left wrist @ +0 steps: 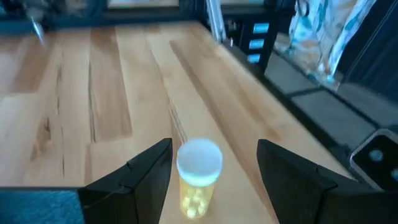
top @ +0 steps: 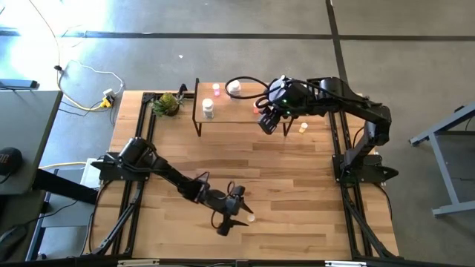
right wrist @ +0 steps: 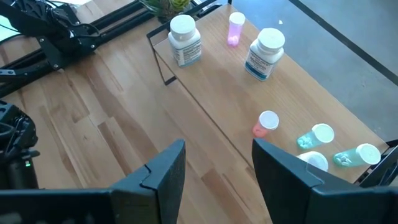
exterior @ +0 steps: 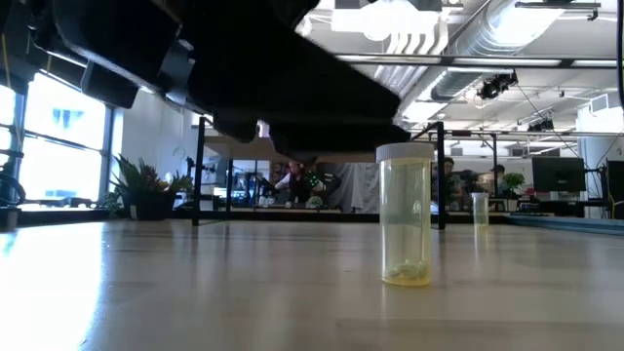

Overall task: Pick and place medicine bottles onto shelf by color
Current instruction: Put the bottom yellow pill bottle on the shelf

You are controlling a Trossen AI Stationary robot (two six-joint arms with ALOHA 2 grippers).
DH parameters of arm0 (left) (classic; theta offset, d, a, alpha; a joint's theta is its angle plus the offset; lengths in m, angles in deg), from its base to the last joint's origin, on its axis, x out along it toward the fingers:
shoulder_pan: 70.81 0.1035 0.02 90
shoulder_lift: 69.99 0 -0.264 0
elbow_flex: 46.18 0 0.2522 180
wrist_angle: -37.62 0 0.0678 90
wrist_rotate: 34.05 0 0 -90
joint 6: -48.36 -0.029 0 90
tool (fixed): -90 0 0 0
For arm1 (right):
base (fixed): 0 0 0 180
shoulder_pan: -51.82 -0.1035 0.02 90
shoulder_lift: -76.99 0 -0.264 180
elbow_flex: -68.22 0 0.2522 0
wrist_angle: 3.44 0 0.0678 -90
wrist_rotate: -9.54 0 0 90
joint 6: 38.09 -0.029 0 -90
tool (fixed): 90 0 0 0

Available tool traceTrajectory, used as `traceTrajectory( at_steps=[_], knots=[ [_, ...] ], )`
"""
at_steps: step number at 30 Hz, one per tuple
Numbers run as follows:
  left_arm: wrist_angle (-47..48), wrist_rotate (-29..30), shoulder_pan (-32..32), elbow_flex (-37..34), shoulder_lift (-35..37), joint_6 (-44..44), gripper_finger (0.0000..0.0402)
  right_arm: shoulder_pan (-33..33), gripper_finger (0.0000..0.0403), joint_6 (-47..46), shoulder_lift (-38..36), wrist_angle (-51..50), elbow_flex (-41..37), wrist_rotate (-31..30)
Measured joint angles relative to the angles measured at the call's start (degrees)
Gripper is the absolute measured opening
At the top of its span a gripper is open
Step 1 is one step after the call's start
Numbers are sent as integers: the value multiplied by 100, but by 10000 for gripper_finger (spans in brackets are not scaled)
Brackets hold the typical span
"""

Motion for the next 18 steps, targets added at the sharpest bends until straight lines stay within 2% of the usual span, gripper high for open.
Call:
traceTrajectory(
  at_steps=[5,18],
  knots=[
    [500,87,0,161,-9,-2,223,-2,177,-3,2,-32,0,0],
    [481,188,34,165,-9,-199,223,0,177,-94,2,-32,0,-2]
  ],
)
